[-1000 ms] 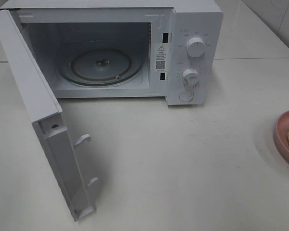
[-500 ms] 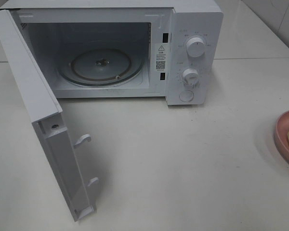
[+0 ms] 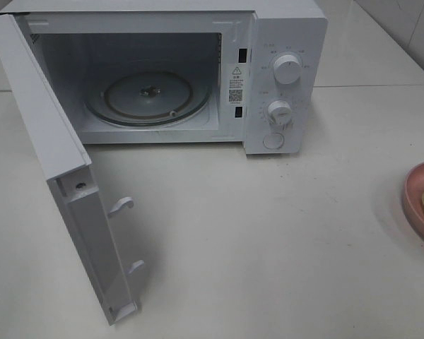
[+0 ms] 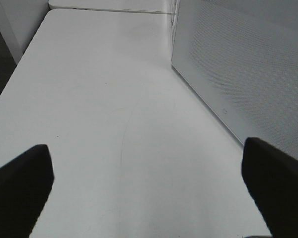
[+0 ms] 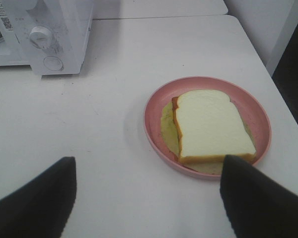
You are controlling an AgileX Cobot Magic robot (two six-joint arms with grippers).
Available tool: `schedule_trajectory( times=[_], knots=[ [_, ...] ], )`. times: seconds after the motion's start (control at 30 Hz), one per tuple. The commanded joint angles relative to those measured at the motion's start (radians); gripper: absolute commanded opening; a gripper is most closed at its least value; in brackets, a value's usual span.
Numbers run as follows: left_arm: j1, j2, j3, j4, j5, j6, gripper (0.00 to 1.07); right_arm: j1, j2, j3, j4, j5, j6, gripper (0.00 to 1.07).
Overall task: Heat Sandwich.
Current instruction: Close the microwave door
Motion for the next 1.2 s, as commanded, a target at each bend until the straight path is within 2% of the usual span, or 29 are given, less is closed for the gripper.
schedule_trajectory(
  times=[0.03,1.2],
  knots=[
    [0.002,-0.016,0.001,-0.008,0.001,0.002,0.98,-0.007,-0.028,0.0,0.003,-0.009,-0.014,0.76],
    [0.002,-0.016,0.001,-0.008,0.001,0.002,0.98,-0.007,-0.028,0.0,0.003,-0.009,-0.014,0.76]
  ],
)
